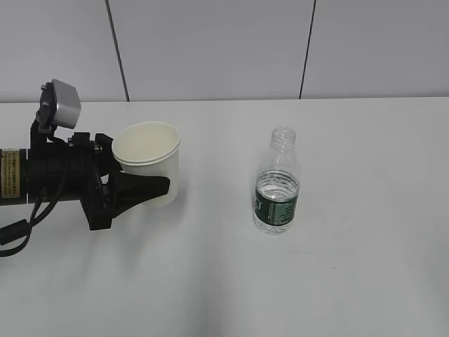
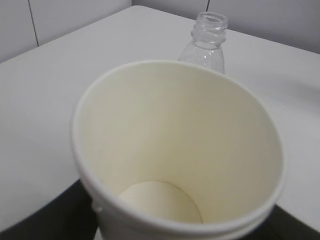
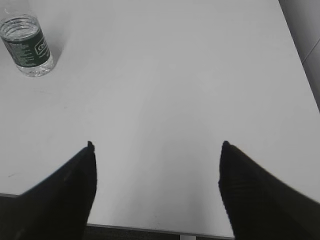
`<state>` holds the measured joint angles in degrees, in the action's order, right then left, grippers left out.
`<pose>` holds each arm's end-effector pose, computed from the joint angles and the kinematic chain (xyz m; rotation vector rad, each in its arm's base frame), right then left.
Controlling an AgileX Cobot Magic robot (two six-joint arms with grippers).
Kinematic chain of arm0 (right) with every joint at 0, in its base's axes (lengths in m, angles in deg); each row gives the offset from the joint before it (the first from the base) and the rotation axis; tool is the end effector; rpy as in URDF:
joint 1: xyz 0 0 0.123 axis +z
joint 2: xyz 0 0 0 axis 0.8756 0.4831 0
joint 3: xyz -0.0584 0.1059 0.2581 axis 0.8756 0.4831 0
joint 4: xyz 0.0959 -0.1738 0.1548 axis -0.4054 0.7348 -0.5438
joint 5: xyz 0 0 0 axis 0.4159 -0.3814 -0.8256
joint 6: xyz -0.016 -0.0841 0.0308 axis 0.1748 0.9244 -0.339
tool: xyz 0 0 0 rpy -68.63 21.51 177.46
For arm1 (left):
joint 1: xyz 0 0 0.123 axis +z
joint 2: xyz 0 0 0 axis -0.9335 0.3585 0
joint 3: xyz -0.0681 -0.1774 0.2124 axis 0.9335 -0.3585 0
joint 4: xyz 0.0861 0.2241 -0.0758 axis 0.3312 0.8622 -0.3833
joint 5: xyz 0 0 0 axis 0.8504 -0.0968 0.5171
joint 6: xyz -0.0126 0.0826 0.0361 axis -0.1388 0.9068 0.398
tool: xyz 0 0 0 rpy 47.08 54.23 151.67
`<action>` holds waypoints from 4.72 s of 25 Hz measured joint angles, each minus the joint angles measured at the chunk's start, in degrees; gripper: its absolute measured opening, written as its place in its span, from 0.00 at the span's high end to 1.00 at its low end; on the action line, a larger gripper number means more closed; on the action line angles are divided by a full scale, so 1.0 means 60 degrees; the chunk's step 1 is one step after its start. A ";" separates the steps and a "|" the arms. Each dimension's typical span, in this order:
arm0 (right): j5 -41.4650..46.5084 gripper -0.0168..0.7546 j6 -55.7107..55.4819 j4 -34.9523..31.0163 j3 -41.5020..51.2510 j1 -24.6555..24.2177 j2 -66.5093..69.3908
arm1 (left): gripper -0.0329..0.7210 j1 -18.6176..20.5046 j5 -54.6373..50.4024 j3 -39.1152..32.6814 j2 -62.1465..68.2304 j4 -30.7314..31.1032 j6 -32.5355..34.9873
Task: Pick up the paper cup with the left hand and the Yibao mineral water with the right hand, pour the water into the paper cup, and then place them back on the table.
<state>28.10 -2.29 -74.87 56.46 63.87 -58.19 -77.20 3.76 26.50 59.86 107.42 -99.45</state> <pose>-0.0112 -0.0074 0.2703 -0.1048 2.1078 -0.1075 0.2789 -0.1150 0.1711 1.0368 1.6682 -0.8229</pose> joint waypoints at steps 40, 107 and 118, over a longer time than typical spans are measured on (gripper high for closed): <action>-0.7075 0.21 0.1337 -0.0363 0.0191 0.0000 0.5487 | 0.38 0.0000 0.0000 0.0000 0.0000 0.0020 -0.0011; -2.1772 0.21 -0.1415 0.3293 0.2255 0.1564 1.6791 | 0.38 0.0000 0.0000 0.0000 0.0000 0.0011 -0.0023; -2.0156 0.21 -0.1400 0.3653 0.0720 0.1564 1.6796 | 0.38 0.0000 0.0000 0.0000 0.0000 0.0011 -0.0023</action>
<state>-92.84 -10.69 -52.95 60.78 73.25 42.58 -77.20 3.76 26.50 59.86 107.49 -99.59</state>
